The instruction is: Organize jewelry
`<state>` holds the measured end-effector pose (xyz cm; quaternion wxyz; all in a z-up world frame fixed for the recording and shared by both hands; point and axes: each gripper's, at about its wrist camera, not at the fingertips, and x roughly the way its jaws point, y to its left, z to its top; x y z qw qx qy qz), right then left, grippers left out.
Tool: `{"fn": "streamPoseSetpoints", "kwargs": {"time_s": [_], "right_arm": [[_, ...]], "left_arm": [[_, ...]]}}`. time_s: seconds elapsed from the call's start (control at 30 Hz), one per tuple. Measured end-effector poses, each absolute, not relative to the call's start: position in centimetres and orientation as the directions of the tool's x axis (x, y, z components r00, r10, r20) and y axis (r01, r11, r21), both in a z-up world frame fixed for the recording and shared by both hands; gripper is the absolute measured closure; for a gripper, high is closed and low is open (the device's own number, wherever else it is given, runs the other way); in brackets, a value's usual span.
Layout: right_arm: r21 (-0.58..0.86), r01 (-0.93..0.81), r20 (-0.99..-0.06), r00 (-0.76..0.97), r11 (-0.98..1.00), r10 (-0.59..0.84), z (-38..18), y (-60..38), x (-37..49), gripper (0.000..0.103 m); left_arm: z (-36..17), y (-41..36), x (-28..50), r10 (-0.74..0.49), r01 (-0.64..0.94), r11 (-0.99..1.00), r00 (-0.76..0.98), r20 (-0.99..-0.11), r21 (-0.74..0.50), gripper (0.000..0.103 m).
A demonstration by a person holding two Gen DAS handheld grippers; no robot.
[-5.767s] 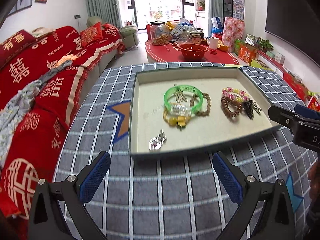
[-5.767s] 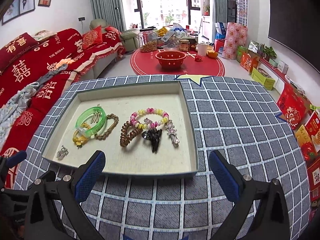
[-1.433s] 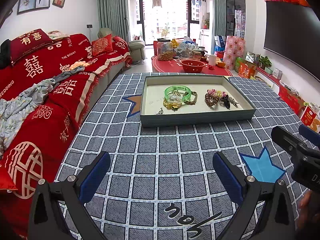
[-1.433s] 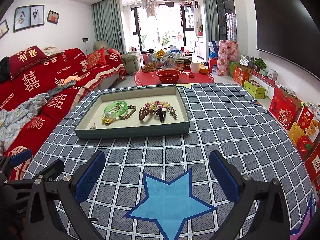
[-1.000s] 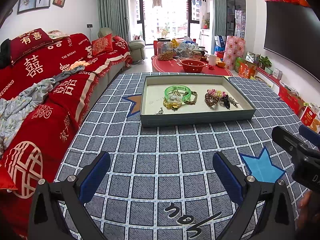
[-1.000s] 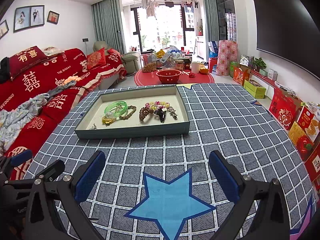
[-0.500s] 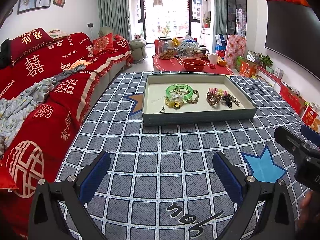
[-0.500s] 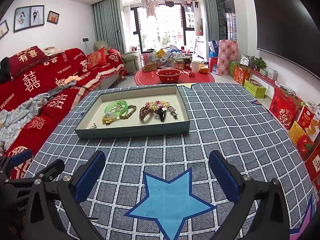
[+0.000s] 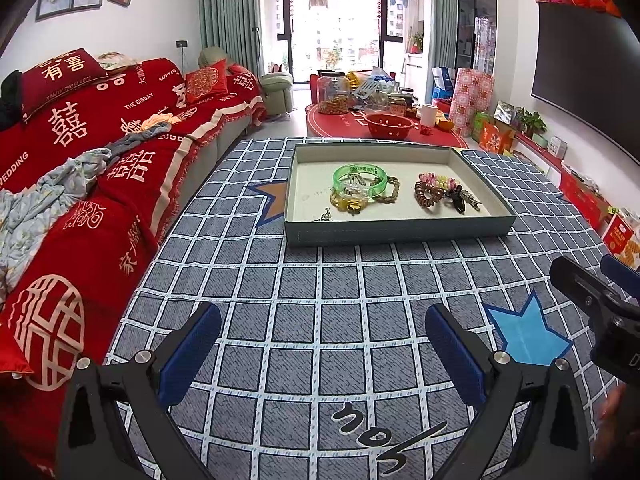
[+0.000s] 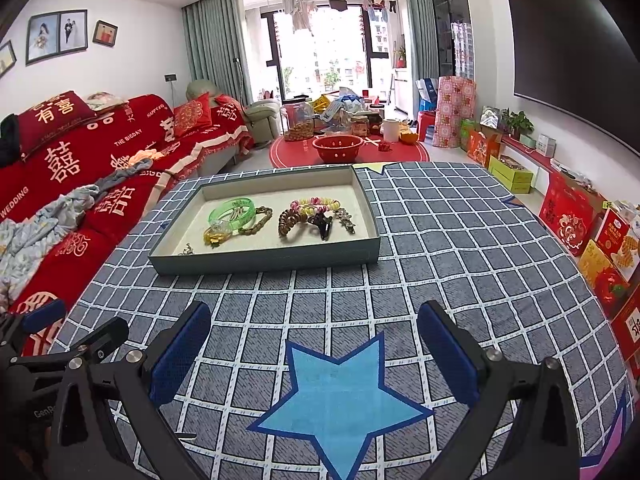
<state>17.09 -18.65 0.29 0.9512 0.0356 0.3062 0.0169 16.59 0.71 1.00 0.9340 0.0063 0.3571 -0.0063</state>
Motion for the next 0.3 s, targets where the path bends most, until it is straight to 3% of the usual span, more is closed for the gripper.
{"fn": "streamPoseSetpoints", "kwargs": {"time_s": [0.3], "right_arm": [[0.079,-0.010,-0.581,0.812,0.997,0.055,0.30,-18.69,17.09,0.000]], "left_arm": [[1.23,0.60,16.65,-0.007,0.022,1.000,0.751,-0.660,0.015,0.000]]}}
